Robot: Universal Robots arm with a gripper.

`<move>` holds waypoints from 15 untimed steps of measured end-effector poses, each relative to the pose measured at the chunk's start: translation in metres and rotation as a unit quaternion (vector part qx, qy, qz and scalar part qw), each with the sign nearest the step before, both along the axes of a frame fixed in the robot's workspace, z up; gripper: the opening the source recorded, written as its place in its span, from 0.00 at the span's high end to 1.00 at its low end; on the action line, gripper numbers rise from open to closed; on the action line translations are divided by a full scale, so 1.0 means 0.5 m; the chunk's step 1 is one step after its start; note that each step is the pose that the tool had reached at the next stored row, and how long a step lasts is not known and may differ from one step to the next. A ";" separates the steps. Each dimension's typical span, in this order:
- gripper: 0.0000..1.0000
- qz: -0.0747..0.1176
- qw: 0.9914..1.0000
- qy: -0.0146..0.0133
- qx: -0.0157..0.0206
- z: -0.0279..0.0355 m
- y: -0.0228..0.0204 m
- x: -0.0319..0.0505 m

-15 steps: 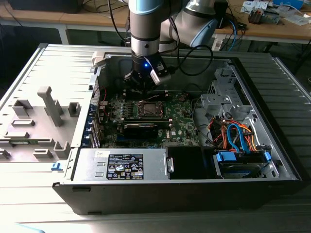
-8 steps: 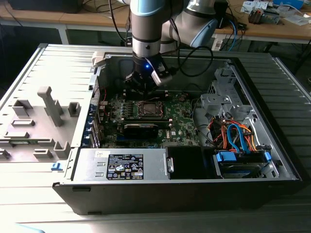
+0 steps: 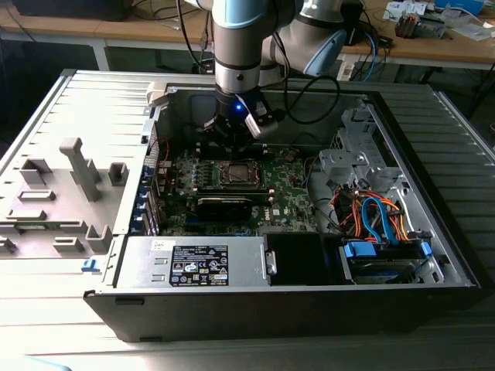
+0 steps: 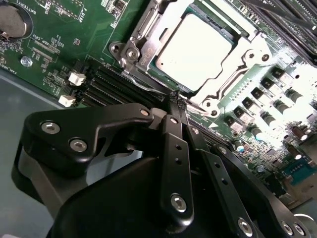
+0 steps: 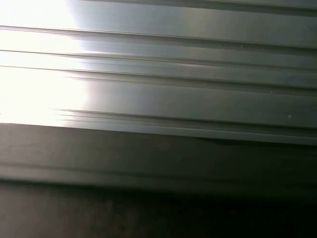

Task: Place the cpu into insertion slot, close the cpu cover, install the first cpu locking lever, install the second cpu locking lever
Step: 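Install the first cpu locking lever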

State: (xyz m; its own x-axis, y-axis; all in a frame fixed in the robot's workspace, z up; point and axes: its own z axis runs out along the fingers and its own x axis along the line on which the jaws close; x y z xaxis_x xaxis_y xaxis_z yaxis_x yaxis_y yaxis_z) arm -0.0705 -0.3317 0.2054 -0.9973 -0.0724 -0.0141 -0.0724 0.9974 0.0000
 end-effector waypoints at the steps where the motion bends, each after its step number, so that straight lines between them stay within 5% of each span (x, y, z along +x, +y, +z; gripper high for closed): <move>1: 0.89 0.000 1.000 0.000 0.000 -0.001 0.0000 0.002; 15: 0.89 0.002 1.000 0.000 -0.001 -0.007 -0.0001 0.025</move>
